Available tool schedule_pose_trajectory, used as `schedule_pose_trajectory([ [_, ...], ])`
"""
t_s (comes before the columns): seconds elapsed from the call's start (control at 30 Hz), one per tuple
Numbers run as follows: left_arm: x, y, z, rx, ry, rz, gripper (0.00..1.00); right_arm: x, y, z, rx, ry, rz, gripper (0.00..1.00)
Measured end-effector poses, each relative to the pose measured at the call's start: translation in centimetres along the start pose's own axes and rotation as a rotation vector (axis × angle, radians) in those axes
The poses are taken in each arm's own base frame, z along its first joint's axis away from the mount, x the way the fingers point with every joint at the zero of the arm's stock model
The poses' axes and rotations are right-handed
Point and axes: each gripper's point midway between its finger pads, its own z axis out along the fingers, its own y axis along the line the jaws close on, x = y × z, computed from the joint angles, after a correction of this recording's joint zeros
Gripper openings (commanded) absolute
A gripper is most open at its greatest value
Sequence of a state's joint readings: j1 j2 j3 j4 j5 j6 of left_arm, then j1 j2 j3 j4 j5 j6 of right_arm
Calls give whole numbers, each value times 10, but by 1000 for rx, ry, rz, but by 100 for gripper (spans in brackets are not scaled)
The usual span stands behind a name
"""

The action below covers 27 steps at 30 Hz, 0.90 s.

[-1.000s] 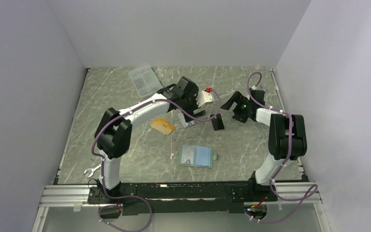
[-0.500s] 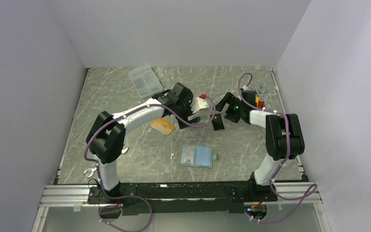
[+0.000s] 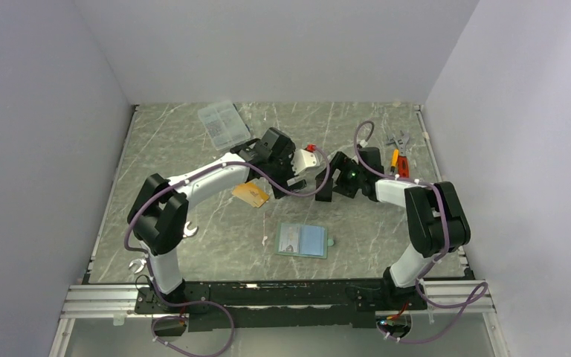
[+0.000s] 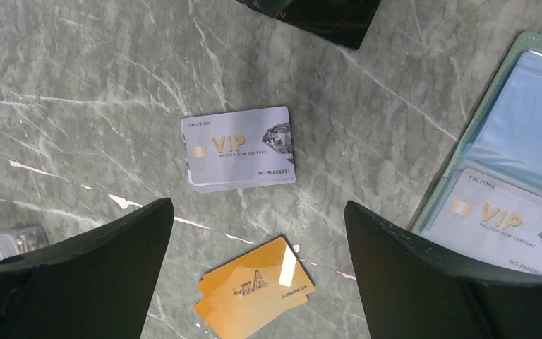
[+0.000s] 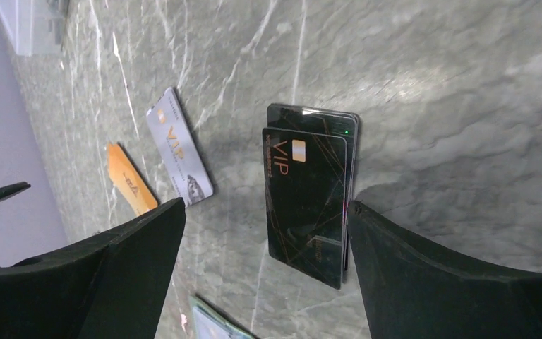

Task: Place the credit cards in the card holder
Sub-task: Pick up the credit card from the center of the board.

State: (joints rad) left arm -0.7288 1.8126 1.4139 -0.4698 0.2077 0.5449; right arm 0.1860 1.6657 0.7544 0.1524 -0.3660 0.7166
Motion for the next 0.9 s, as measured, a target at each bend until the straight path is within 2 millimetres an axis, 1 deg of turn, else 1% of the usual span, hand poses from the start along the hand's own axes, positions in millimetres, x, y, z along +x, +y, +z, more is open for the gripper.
schedule_pose_trajectory([
  [0.07,0,0,0,0,0,0,98,5,4,1,-10,8,1,87],
  [0.17,0,0,0,0,-1,0,98,7,5,1,-13,11,9,85],
  [0.3,-3,4,5,-4,1,1,97,4,-1,-2,-11,8,38,76],
  [0.37,-9,11,13,-10,-2,3,97,-2,-11,-7,-7,0,75,72],
  [0.47,-15,20,30,-23,-6,5,96,-8,-23,-13,0,-12,120,68],
  [0.6,-16,27,55,-30,1,17,95,-9,-26,-13,-5,-15,132,62],
  [0.73,-15,22,75,-26,14,43,94,-4,-24,-10,-38,0,145,57],
  [0.9,-18,7,89,-1,16,81,93,5,-21,-8,-91,15,165,52],
])
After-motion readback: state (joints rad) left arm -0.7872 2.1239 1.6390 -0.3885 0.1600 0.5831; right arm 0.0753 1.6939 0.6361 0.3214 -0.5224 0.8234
